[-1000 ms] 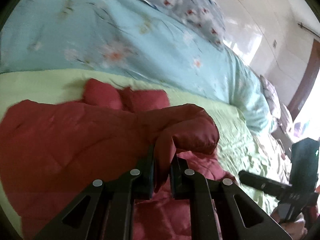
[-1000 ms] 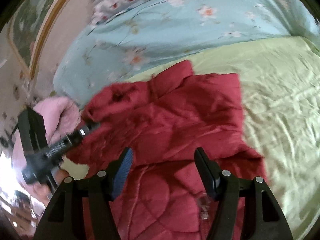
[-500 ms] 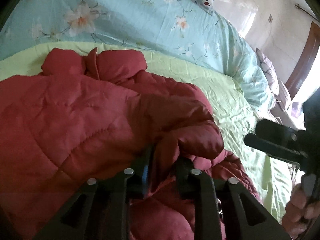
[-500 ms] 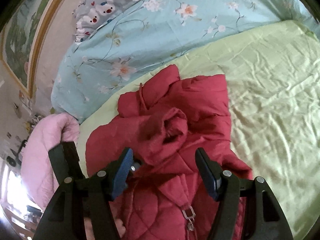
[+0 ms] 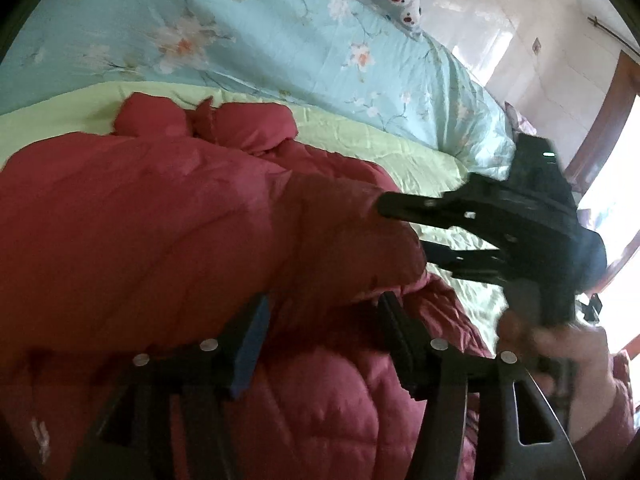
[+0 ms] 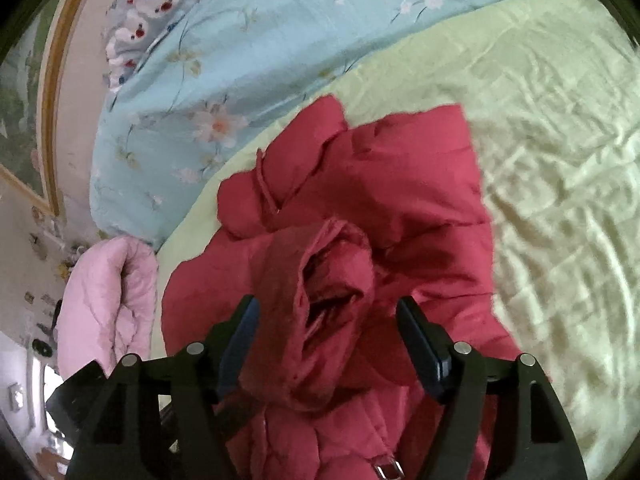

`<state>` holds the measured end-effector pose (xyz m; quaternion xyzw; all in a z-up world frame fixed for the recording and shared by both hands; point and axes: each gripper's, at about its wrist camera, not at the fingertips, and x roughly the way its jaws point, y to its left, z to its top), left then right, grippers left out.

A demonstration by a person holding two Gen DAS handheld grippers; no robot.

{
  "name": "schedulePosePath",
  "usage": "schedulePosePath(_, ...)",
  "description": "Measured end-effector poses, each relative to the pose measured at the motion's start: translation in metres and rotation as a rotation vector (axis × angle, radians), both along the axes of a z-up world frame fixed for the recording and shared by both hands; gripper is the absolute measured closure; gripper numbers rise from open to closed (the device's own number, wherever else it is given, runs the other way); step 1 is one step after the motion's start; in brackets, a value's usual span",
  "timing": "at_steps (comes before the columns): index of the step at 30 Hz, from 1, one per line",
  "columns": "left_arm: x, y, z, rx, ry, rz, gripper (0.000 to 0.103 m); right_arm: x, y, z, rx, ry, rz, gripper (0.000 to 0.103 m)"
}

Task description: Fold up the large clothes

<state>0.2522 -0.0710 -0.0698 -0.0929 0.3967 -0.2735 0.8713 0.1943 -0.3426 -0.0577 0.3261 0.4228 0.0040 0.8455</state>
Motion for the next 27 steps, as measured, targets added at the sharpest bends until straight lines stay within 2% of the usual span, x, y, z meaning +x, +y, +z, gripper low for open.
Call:
schedulePosePath(3,-0.022,0.031,0.005,0.025,-0.019,0.045,0.047,0.007,0.006,-0.01,-0.01,0.032,0.01,0.03)
schedulePosePath(5,-0.033,0.063,0.008,0.05,-0.026,0.13,0.047,0.01,0.007,-0.018,-0.007,0.046,0.016,0.033)
schedulePosePath(6,-0.036,0.077,0.008,0.055,-0.023,0.167,0.047,0.012,0.008,-0.021,-0.001,0.048,0.022,0.04)
schedulePosePath(7,-0.038,0.094,0.009,0.072,-0.021,0.219,0.047,0.012,0.009,-0.022,0.0,0.053,0.024,0.061)
schedulePosePath(9,-0.04,0.123,0.008,0.121,-0.023,0.314,0.047,0.013,0.01,-0.023,0.006,0.064,0.03,0.084)
schedulePosePath(11,-0.033,0.148,0.003,0.152,0.013,0.381,0.048,0.013,0.012,-0.015,0.005,0.041,0.028,0.093)
schedulePosePath(14,-0.019,0.171,-0.008,0.183,0.065,0.443,0.049,0.013,0.018,0.007,-0.016,-0.01,0.023,0.097)
schedulePosePath(16,-0.011,0.171,-0.015,0.204,0.086,0.437,0.049,0.015,0.023,0.022,-0.021,-0.044,0.029,0.097)
schedulePosePath(19,0.001,0.162,-0.023,0.275,0.092,0.461,0.047,0.019,0.031,0.048,-0.026,-0.103,0.052,0.098)
schedulePosePath(23,0.008,0.168,-0.02,0.241,0.074,0.522,0.047,0.018,0.038,0.082,-0.013,-0.192,0.084,0.098)
schedulePosePath(27,-0.004,0.168,-0.006,0.222,0.004,0.533,0.047,0.006,0.037,0.094,-0.043,-0.237,0.074,0.099)
